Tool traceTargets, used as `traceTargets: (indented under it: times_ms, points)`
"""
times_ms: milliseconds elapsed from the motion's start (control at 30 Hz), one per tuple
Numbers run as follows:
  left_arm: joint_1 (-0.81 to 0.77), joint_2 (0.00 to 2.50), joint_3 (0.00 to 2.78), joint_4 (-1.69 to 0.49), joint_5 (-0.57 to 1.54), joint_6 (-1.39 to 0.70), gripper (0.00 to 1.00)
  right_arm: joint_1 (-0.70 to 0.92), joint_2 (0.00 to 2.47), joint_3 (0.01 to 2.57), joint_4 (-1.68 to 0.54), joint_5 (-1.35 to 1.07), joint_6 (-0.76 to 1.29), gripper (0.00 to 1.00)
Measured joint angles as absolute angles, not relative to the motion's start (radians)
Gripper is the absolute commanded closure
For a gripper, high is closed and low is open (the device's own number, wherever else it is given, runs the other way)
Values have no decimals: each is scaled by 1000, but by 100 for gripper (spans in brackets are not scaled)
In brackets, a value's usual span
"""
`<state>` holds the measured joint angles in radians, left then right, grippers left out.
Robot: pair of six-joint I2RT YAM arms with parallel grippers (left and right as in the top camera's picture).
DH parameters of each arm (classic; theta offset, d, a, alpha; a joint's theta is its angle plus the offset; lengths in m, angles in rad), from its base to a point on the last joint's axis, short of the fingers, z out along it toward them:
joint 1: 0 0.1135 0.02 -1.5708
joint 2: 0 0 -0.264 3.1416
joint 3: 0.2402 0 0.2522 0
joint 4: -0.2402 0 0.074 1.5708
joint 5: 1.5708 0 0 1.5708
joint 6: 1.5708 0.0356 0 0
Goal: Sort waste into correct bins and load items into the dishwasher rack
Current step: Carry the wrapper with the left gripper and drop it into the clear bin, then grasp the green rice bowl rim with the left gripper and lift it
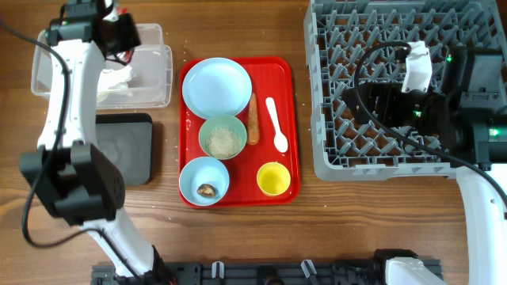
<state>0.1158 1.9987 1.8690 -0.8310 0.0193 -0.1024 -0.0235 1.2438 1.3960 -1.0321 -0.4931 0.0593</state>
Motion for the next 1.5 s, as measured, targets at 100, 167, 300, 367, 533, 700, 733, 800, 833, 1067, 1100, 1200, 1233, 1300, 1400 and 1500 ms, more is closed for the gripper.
traceTargets:
  times_ms: [100,167,300,367,533,700,733,800,833,1067,1100,1200,1233,1300,1400,1500]
  points:
    - [166,2124,1860,-807,15,-114,0,-23,1244,1396,-1032,-493,59,0]
    - [176,2185,1848,-812,12,-118,0,-23,1244,1396,-1032,-493,59,0]
    - [176,2181,1851,-827,12,-118,0,-23,1244,1396,-1032,-493,59,0]
    - [176,2159,1855,-859,12,-118,1,-23,1244,1396,-1032,-493,59,0]
    - [161,2022,1883,-1012,74,-118,0,-23,1244,1396,-1028,-493,59,0]
    - [1,1866,1907,-1329,198,-136,0,-23,1244,1396,-1028,-493,59,0]
    - [-43,1866,1903,-1344,204,-146,1,-23,1244,1396,-1028,-493,59,0]
    - [-150,1866,1851,-1347,184,-189,1,-23,1244,1396,-1025,-493,59,0]
    - [-226,1869,1806,-1332,168,-220,3,-23,1243,1396,-1025,-493,59,0]
    - [-490,1881,1549,-1146,112,-345,24,-23,1244,1396,-1040,-479,59,0]
    - [-510,1881,1517,-1114,106,-342,29,-23,1244,1396,-1040,-477,59,0]
    - [-575,1882,1431,-1052,93,-334,45,-23,1244,1396,-1041,-475,59,0]
    - [-584,1882,1411,-1026,87,-331,48,-23,1244,1396,-1043,-474,59,0]
    - [-588,1882,1361,-969,75,-326,53,-23,1244,1396,-1051,-473,59,0]
    - [-573,1882,1293,-913,52,-324,63,-23,1244,1396,-1056,-471,59,0]
    - [-551,1882,1258,-869,45,-321,86,-23,1244,1396,-1057,-471,59,0]
